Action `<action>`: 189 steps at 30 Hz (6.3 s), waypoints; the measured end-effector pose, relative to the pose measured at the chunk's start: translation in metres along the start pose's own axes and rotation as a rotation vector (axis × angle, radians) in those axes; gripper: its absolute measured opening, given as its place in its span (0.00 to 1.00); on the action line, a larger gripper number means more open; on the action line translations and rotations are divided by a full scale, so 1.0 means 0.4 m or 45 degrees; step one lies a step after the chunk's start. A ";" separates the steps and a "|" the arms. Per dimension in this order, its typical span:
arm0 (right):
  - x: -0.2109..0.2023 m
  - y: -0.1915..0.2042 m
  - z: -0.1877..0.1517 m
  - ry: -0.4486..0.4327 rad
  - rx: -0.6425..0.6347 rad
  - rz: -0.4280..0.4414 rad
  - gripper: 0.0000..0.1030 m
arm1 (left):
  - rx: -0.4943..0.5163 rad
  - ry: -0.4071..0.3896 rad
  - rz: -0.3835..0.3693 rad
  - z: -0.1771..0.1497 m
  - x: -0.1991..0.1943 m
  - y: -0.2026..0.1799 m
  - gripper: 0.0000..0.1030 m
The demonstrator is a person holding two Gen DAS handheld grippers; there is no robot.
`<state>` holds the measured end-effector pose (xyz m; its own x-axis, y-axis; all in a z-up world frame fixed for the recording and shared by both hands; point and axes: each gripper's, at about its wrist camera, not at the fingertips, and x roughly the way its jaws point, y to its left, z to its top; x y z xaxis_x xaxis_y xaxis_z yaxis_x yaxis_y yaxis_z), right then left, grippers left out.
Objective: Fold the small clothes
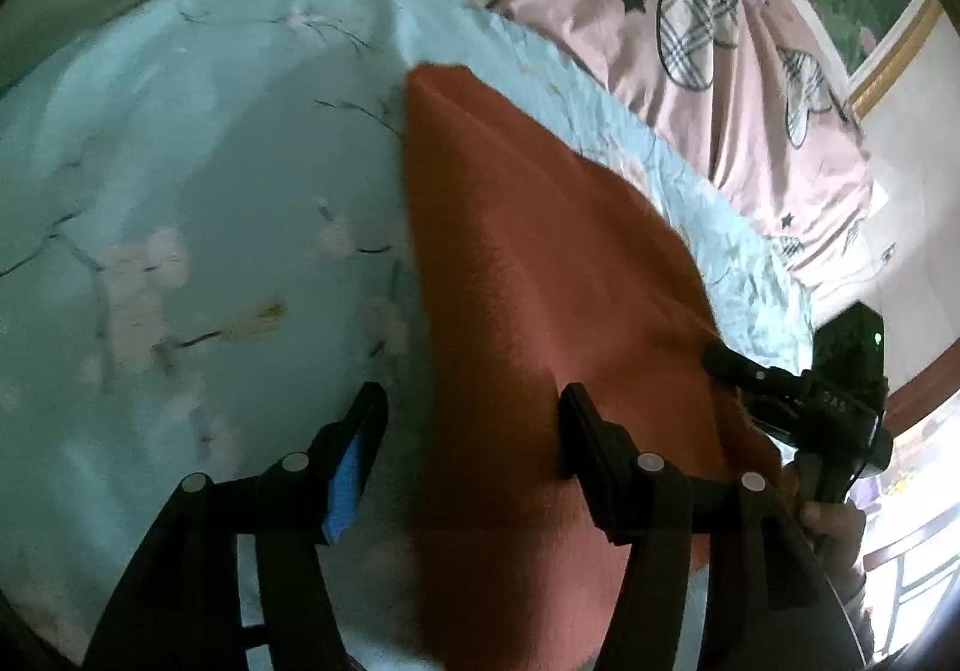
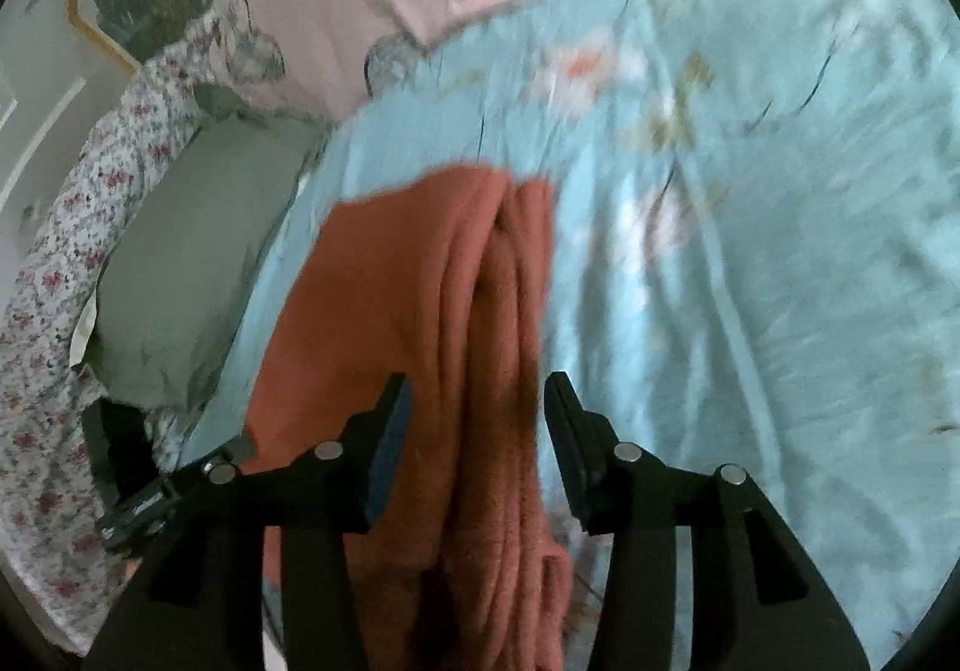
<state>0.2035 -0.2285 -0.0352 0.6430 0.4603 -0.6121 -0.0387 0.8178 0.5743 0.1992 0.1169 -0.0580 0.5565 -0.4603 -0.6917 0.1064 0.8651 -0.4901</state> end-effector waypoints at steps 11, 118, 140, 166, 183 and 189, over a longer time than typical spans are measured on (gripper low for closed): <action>0.150 0.021 0.066 0.140 0.042 0.086 0.38 | 0.209 -0.116 -0.068 -0.033 -0.128 -0.100 0.57; -0.276 0.264 -0.450 -0.066 -0.368 -0.325 0.93 | 0.447 -0.044 0.558 -0.362 -0.269 -0.132 0.86; -0.207 0.286 -0.391 0.017 -0.436 -0.294 0.95 | 0.414 -0.104 0.606 -0.312 -0.310 -0.116 0.93; -0.112 0.228 -0.288 0.068 -0.321 -0.300 0.96 | 0.506 -0.057 0.650 -0.185 -0.178 -0.237 0.94; -0.117 0.216 -0.286 0.077 -0.332 -0.319 0.96 | 0.535 -0.054 0.702 -0.190 -0.167 -0.238 0.95; -0.118 0.218 -0.286 0.075 -0.333 -0.319 0.96 | 0.541 -0.063 0.712 -0.193 -0.170 -0.239 0.95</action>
<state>0.0823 -0.1394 -0.0187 0.6123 0.2477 -0.7508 -0.0848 0.9647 0.2492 0.0877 0.0503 -0.0050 0.6575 0.0767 -0.7496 0.1009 0.9769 0.1885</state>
